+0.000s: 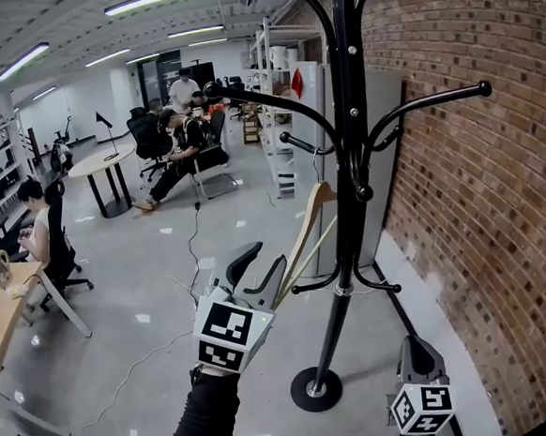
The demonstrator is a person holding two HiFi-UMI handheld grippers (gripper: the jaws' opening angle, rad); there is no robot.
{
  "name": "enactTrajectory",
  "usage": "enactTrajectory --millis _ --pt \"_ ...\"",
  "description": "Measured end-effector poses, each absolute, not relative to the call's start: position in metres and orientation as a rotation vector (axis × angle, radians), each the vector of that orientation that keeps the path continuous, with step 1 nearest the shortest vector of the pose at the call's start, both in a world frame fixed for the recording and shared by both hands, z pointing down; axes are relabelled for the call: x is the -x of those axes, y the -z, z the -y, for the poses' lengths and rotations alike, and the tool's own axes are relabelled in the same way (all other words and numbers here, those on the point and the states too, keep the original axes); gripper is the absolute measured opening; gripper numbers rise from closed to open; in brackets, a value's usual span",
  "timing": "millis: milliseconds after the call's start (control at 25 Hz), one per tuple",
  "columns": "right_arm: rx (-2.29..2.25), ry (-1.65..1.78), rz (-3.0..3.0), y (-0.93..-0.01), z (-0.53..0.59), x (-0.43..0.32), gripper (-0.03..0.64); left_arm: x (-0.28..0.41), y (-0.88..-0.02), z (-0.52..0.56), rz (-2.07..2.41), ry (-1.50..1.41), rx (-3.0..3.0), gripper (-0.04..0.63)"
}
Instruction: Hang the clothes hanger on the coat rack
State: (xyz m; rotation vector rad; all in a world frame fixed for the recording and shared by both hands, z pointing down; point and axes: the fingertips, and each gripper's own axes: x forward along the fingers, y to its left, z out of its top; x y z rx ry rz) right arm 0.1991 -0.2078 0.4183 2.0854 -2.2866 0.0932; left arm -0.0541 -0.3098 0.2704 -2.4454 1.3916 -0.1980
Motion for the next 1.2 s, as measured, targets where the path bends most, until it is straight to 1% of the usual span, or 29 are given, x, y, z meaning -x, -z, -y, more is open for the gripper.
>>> enactTrajectory --millis 560,640,800,1000,1200 --pt "-1.993 0.008 2.382 -0.388 0.215 -0.171 0.009 0.081 -0.331 0.266 -1.491 0.172 2.540 0.144" --pt "-1.988 0.018 2.389 -0.386 0.215 -0.169 0.009 0.085 -0.334 0.259 -1.511 0.166 2.537 0.123" --pt "-1.986 0.041 2.412 -0.380 0.214 -0.163 0.009 0.091 -0.341 0.246 -1.543 0.136 2.539 0.058" --pt "-1.979 0.052 2.430 -0.378 0.214 -0.154 0.009 0.090 -0.353 0.239 -1.574 0.098 2.566 0.012" --pt "-1.975 0.070 2.434 -0.367 0.212 -0.150 0.009 0.091 -0.364 0.237 -1.632 0.081 2.599 0.008"
